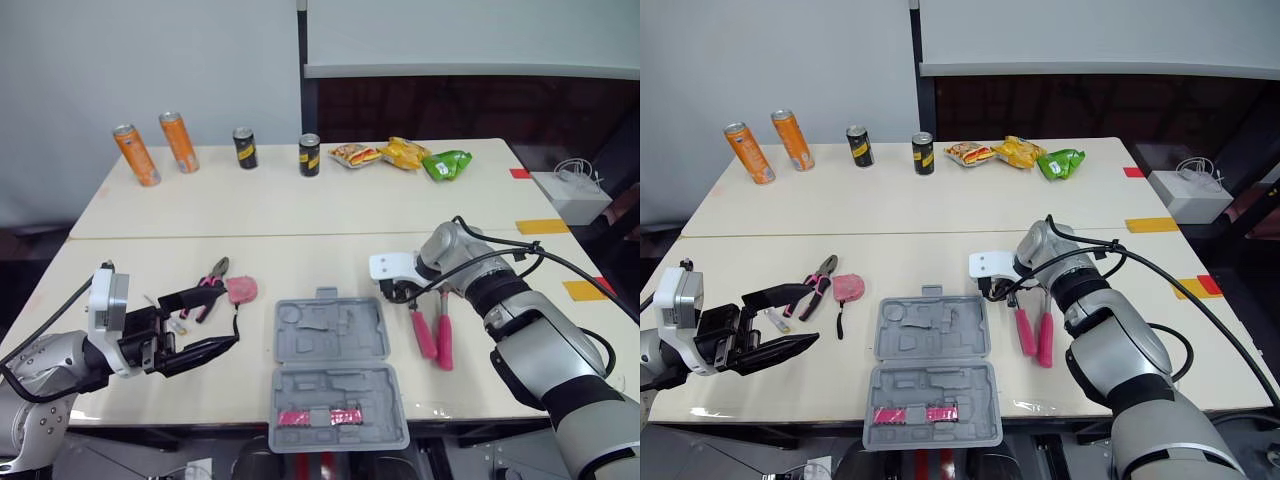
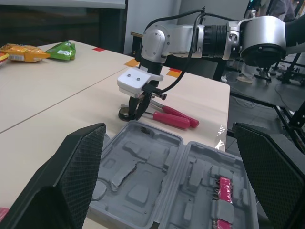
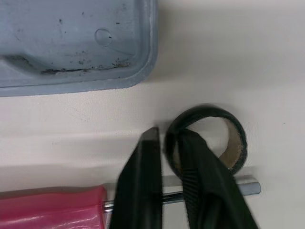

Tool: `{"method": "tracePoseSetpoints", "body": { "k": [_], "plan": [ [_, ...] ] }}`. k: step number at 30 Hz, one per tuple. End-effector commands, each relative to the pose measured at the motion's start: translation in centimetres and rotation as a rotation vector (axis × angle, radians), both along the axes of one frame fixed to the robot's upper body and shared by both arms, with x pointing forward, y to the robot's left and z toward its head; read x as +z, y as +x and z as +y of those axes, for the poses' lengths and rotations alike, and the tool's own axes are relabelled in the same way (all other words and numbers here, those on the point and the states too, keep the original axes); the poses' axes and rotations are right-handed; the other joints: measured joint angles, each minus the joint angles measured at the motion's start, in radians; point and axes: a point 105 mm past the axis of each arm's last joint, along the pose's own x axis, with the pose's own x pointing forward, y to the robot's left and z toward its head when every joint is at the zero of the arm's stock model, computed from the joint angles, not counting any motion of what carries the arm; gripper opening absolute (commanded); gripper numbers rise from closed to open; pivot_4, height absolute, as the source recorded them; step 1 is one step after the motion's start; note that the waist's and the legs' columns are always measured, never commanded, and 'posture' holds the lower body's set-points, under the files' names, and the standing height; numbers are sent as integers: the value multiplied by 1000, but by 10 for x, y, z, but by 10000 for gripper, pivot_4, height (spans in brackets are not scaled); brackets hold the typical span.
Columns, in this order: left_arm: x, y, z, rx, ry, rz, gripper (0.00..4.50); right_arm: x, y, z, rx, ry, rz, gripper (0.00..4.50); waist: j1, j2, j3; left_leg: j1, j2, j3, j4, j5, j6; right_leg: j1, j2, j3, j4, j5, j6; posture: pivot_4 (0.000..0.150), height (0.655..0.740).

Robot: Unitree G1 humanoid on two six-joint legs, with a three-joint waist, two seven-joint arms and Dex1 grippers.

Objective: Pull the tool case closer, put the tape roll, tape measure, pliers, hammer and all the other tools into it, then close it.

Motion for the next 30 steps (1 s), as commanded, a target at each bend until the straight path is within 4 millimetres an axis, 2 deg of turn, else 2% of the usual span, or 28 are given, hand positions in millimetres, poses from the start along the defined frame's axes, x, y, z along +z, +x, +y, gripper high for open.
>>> {"method": "tracePoseSetpoints", "body": {
  "k": [1, 6, 12, 14, 17, 20, 24, 30],
  "plan": [
    [6, -2, -3, -12, 5, -32, 45000, 11, 5, 0, 2, 2, -25, 294, 0, 0, 0, 0, 0, 0, 0, 0, 0, 0, 0, 0, 0, 0, 0, 1500, 7400],
    [5, -2, -3, -11, -2, -28, 45000, 16, 6, -1, 18, -8, -31, 294, 0, 0, 0, 0, 0, 0, 0, 0, 0, 0, 0, 0, 0, 0, 0, 1500, 7400],
    [-1, -3, 1, 10, -18, -14, 45000, 59, 5, 11, 116, 21, -73, 294, -1, 1, 1, -2, 0, 1, 0, 0, 0, -3, 0, 1, 1, 0, 0, 1500, 7400],
    [-3, -4, 6, 41, -23, -5, 45000, 74, -6, 25, 201, 28, -59, 294, -3, 1, 1, -2, 1, 2, 0, 0, 0, -4, 0, 1, 1, 0, 0, 1500, 7400],
    [-7, -6, 15, 81, -17, 3, 45000, 84, -23, 44, 304, 25, -46, 294, -4, 0, 1, -2, 4, 2, 0, 0, 0, -5, 3, 1, 1, 0, 0, 1500, 7400],
    [-13, -10, 29, 149, -7, 20, 45000, 96, -44, 87, 453, 60, -64, 294, -9, 0, 1, -2, 6, 2, 0, 0, 0, -6, 5, 2, 2, 0, -1, 1500, 7400],
    [-16, -16, 40, 202, -11, 32, 45000, 94, -57, 119, 541, 74, -67, 294, -7, 0, 1, -2, 7, 3, -1, -1, -1, -7, 6, 2, 3, -1, -1, 1500, 7400],
    [-20, -21, 53, 262, -5, 45, 45000, 62, -60, 157, 571, 77, -47, 294, 0, -1, 0, -1, 7, 5, 0, -1, -2, -7, 6, 5, 2, 0, -2, 1500, 7400]
  ]
}}
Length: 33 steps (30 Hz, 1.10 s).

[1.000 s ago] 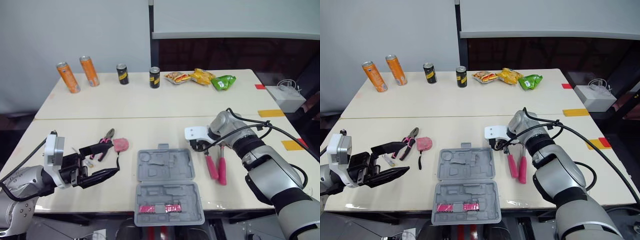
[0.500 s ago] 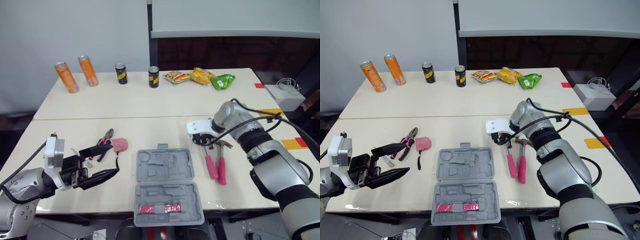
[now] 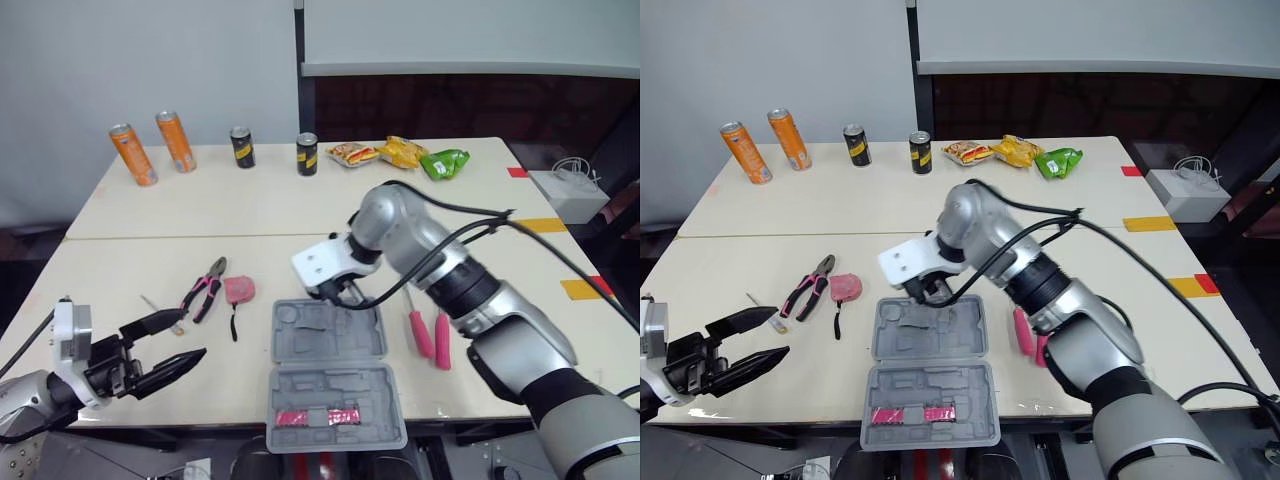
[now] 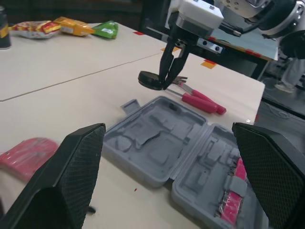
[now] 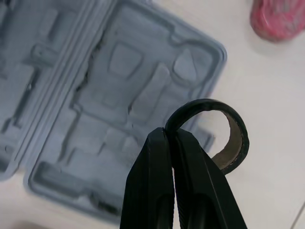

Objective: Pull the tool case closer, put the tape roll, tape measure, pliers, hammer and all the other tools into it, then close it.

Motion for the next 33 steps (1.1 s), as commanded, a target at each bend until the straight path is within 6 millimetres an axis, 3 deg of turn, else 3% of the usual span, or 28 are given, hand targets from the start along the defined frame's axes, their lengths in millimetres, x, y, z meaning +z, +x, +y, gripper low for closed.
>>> {"method": "tracePoseSetpoints", "body": {
  "k": [1, 7, 16, 33],
  "plan": [
    [5, -2, 11, 48, 6, -40, 45000, -13, 3, 17, -7, 7, -15, 294, -1, 0, 0, 1, 0, 0, 0, 0, 0, 0, 0, 0, 0, 0, 0, 1500, 7400],
    [-3, -9, 22, 87, 13, -28, 45000, -33, 1, 44, -6, 20, 10, 294, -4, 0, 0, 0, 0, 1, -1, -1, -2, -1, 0, 0, -1, 0, 0, 1500, 7400],
    [-14, -22, 34, 109, 19, -19, 45000, -43, 7, 54, -33, 28, 16, 294, -3, -1, 0, 0, 1, 1, -1, -1, -3, -1, 0, 0, -1, 0, 0, 1500, 7400],
    [-28, -29, 49, 116, 21, -10, 45000, -49, 18, 49, -70, 15, 6, 294, -4, 0, 1, 1, 1, 2, -2, -2, -3, -1, 1, 1, -1, 0, 0, 1500, 7400]
  ]
}}
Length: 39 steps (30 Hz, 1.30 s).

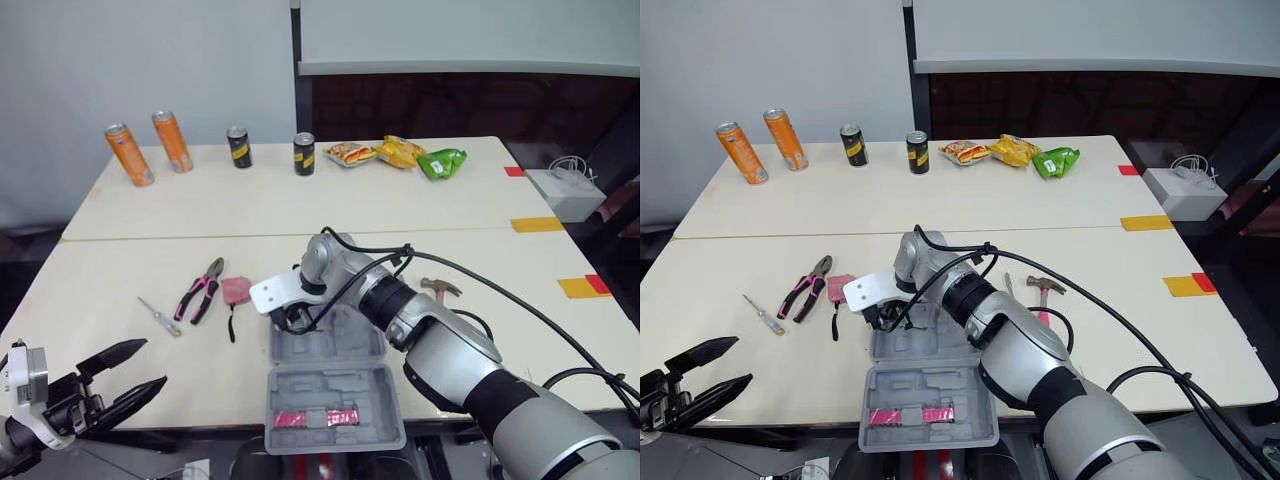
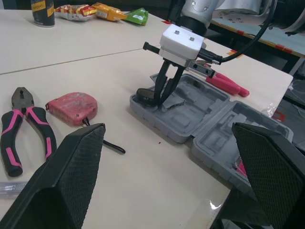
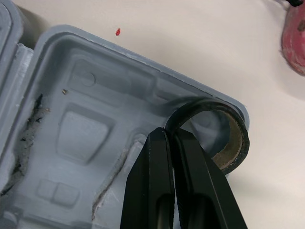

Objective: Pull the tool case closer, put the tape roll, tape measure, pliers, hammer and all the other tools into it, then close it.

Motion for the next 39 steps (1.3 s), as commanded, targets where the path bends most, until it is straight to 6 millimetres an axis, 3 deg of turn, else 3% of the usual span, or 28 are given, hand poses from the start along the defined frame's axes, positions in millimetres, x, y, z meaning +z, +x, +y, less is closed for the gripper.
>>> {"method": "tracePoseSetpoints", "body": {
  "k": [1, 2, 5, 13, 18, 23, 27, 34, 39],
  "plan": [
    [2, -2, 5, 5, 10, -27, 45000, 11, 3, 5, 13, 18, -33, 294, 0, 0, 0, 0, 0, 0, 0, 0, 0, 0, 0, 0, 0, 0, 0, 1500, 7400],
    [2, -2, 5, 5, 10, -27, 45000, 11, 3, 5, 14, 15, -31, 294, 0, 0, 0, 0, 0, 0, 0, 0, 0, 0, 0, 0, 0, 0, 0, 1500, 7400],
    [0, -1, 5, 1, 8, -28, 45000, 8, 1, 6, 17, 14, -20, 8978, 0, 0, 0, 0, 0, 0, 0, 0, 0, 0, 0, 0, 0, 0, 0, 1500, 7400],
    [0, 1, 1, -9, 3, -30, 45000, 14, 2, 7, -6, 62, -4, 35505, 0, 0, 0, 0, 0, 0, 0, 0, 0, 0, 0, 0, 0, 0, 0, 1500, 7400],
    [2, 3, -3, -16, 1, -35, 45000, 37, -10, 10, -62, 258, 176, 35505, 1, -1, 0, 0, 0, 0, 0, 0, 0, 0, 0, 0, 0, 0, 0, 1500, 7400],
    [4, 3, -5, -18, 0, -39, 45000, 62, -16, 9, -104, 709, 320, 35505, 4, -2, -1, 0, 0, 0, 0, 0, 0, 1, 0, 0, 0, 0, 0, 1500, 7400],
    [5, 3, -7, -21, -1, -38, 45000, 60, -14, 1, -196, 849, 346, 35505, 4, -2, -1, 1, 0, 1, 0, 0, 0, 1, 0, 1, 0, 0, 0, 1500, 7400],
    [8, 10, -10, -41, -1, -42, 45000, 35, -9, -6, -299, 895, 290, 13845, 3, -2, -1, 3, 0, 1, -1, 1, -1, 1, 0, 1, 0, 0, 0, 1500, 7400],
    [10, 14, -13, -50, -1, -45, 45000, 22, -7, -8, -330, 900, 272, 13845, 3, -2, -1, 3, 0, 1, -1, 1, -1, 1, 0, 1, 0, 0, 0, 1500, 7400]
  ]
}}
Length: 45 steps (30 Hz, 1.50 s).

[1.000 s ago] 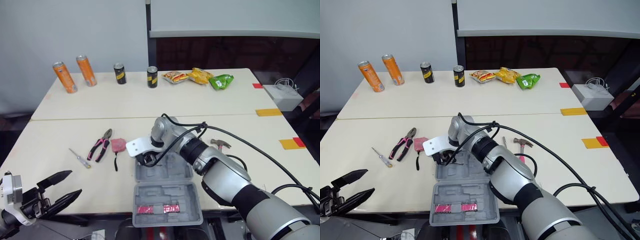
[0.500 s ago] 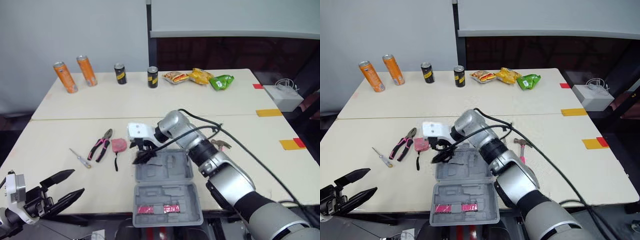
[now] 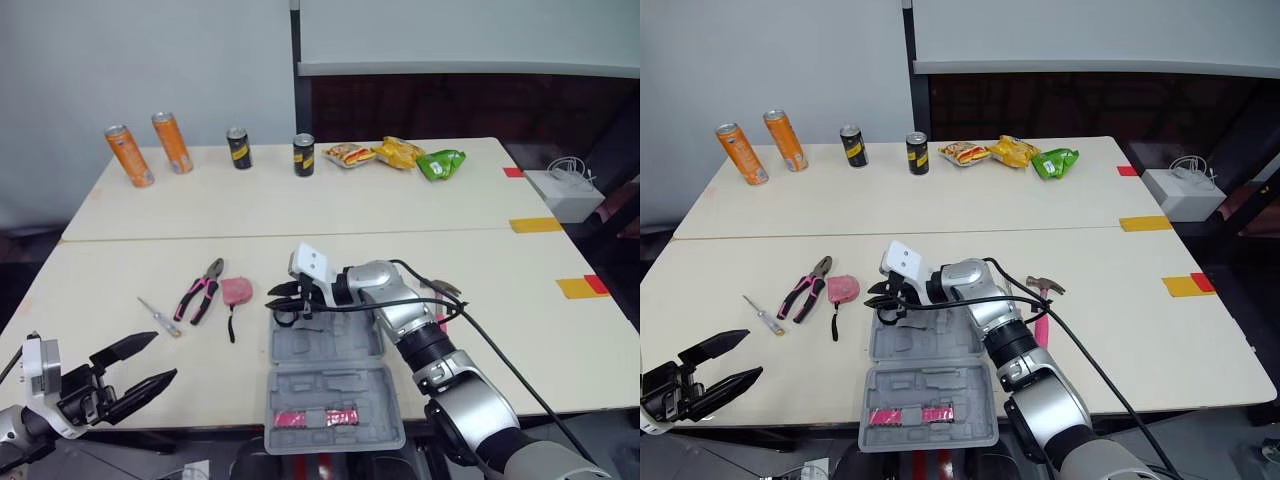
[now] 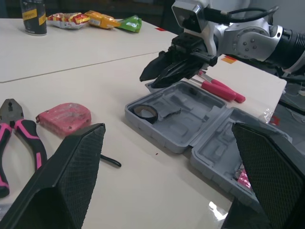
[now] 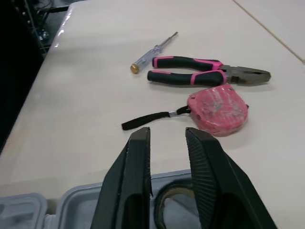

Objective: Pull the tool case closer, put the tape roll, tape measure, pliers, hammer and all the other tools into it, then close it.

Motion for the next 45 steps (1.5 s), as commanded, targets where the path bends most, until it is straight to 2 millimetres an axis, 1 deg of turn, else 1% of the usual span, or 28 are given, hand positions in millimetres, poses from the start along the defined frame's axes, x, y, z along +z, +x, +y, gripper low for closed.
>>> {"method": "tracePoseSetpoints", "body": {
  "k": [1, 4, 8, 15, 20, 22, 24, 25, 27, 29, 32, 34, 37, 40, 45],
  "plan": [
    [9, 2, -3, -19, 22, -26, 45000, 0, 0, 2, -8, 26, -19, 13845, 0, 0, 0, 0, 0, 0, 0, 0, 0, 0, 0, 0, 0, 0, 0, 1500, 7400],
    [9, 2, -5, -23, 21, -26, 45000, -6, 2, 3, -20, 19, -17, 13845, 1, 0, 0, 0, 0, 0, 0, 0, 0, 0, 0, 0, 0, 0, 0, 1500, 7400],
    [10, 2, -7, -23, 21, -25, 45000, -20, 5, 3, -45, -8, 5, 13845, 0, 0, 0, 0, 0, 0, 0, 0, 0, 0, 0, 0, 0, 0, 0, 1500, 7400],
    [11, 3, -10, -20, 26, -23, 45000, -53, 13, -2, -103, -113, 33, 13845, 0, 0, 0, -1, 0, 0, 0, 0, 0, 0, 0, 0, -1, 0, 0, 1500, 7400],
    [11, 4, -12, -16, 29, -23, 45000, -77, 11, -12, -90, -239, 27, 13845, -2, 0, 0, 3, 0, 0, 0, 0, 0, 3, 0, 0, 1, 0, 0, 1500, 7400],
    [11, 4, -13, -15, 28, -23, 45000, -82, 10, -16, -83, -258, 31, 13845, -1, 0, -1, 5, 0, 0, 0, 0, 0, 5, 0, 0, 1, 0, 0, 1500, 7400],
    [10, 4, -14, -12, 27, -21, 45000, -82, 9, -17, -75, -253, 28, 13845, 0, 0, -1, 9, 0, 0, 0, 0, 0, 9, 0, 0, 0, 0, 0, 1500, 7400],
    [10, 4, -15, -10, 26, -20, 45000, -79, 10, -16, -75, -232, 26, 13845, 0, 1, -1, 10, 0, 0, 0, 0, 0, 10, 0, 0, -1, 0, 0, 1500, 7400],
    [9, 4, -16, -3, 22, -18, 45000, -66, 11, -10, -77, -144, 35, 13845, 0, 0, -1, 11, 0, 0, 0, 0, 0, 12, 0, 0, -1, 0, 0, 1500, 7400],
    [7, 5, -17, 1, 18, -15, 45000, -49, 12, -6, -71, -51, 22, 13845, 2, 1, -1, 11, 0, 0, 0, 0, 0, 12, 0, 1, -1, 0, 0, 1500, 7400],
    [5, 7, -19, 20, 8, -8, 45000, -16, 12, -2, -52, 121, 3, 13845, 1, 1, 0, 10, 0, 0, -1, 0, 0, 11, 0, 0, -2, -1, 0, 1500, 7400],
    [2, 10, -19, 49, -4, 0, 45000, 5, 6, -5, -23, 230, -4, 13845, 1, 1, 0, 7, 0, 0, -1, 0, 0, 8, 0, 0, -2, 0, 0, 1500, 7400],
    [-2, 16, -20, 93, -6, 8, 45000, 24, -4, -12, -8, 303, -44, 13845, 1, 0, 0, 4, 0, 0, -2, 0, 0, 5, 0, 0, -2, 0, 0, 1500, 7400],
    [-5, 21, -22, 125, -12, 7, 45000, 32, -15, -20, -14, 327, -74, 13845, 4, 0, -1, 3, 0, 0, -4, 0, 0, 5, 0, -1, -4, -1, 0, 1500, 7400],
    [-5, 30, -26, 180, -26, -3, 45000, 38, -29, -41, -68, 368, -82, 13845, 4, -1, -1, 3, 0, 0, -4, 0, 0, 5, 0, -1, -6, -1, 0, 1500, 7400]
  ]
}}
